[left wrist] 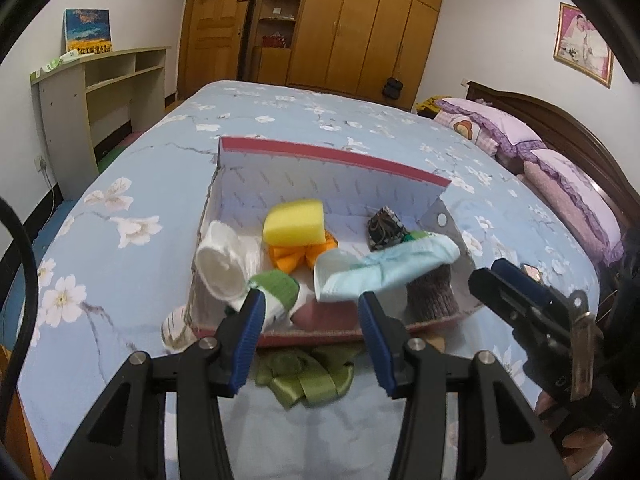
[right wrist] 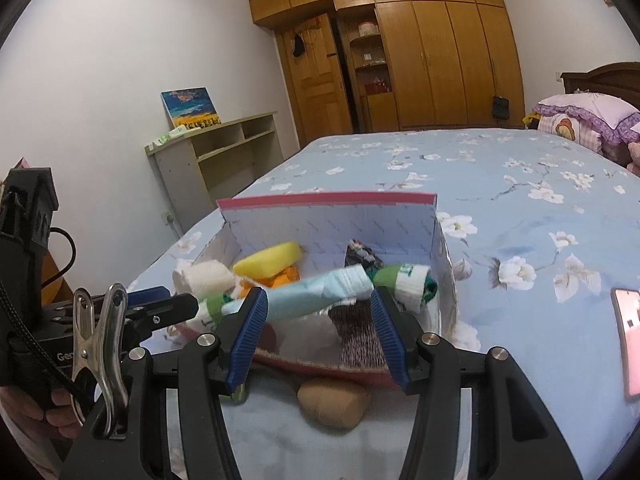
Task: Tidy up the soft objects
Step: 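Withdraw both grippers from the box toward the tan egg and green bow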
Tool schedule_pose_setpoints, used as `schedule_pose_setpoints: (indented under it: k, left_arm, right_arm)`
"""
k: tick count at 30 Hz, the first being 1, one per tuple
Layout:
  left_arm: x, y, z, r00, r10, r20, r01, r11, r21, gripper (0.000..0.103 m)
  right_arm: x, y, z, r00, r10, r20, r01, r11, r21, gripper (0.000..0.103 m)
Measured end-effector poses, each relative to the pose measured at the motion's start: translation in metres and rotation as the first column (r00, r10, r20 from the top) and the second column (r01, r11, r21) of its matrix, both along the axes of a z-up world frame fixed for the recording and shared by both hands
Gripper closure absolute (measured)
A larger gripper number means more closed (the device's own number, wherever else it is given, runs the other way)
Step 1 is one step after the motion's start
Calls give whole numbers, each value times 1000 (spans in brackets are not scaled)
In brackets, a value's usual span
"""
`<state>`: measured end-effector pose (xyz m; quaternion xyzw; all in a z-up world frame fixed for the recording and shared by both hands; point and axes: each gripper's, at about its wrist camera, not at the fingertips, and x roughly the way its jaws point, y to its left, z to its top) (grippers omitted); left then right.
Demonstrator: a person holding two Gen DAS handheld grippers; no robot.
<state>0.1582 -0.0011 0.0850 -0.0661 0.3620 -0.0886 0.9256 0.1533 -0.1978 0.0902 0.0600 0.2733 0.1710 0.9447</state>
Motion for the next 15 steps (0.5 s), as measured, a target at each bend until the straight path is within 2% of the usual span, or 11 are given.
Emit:
schedule_pose_setpoints:
  k: [8, 15]
  left_arm:
    - [-13, -4, -21, 999, 8, -52, -9, 1000, -18, 52]
    - [-19, -13, -44, 995, 6, -97, -5, 1000, 3, 52]
  right_arm:
    - [-15, -4, -13, 999, -19, -34, 19, 1000, 3, 48]
    - [-24, -3, -29, 997, -33, -71, 33, 999, -2, 48]
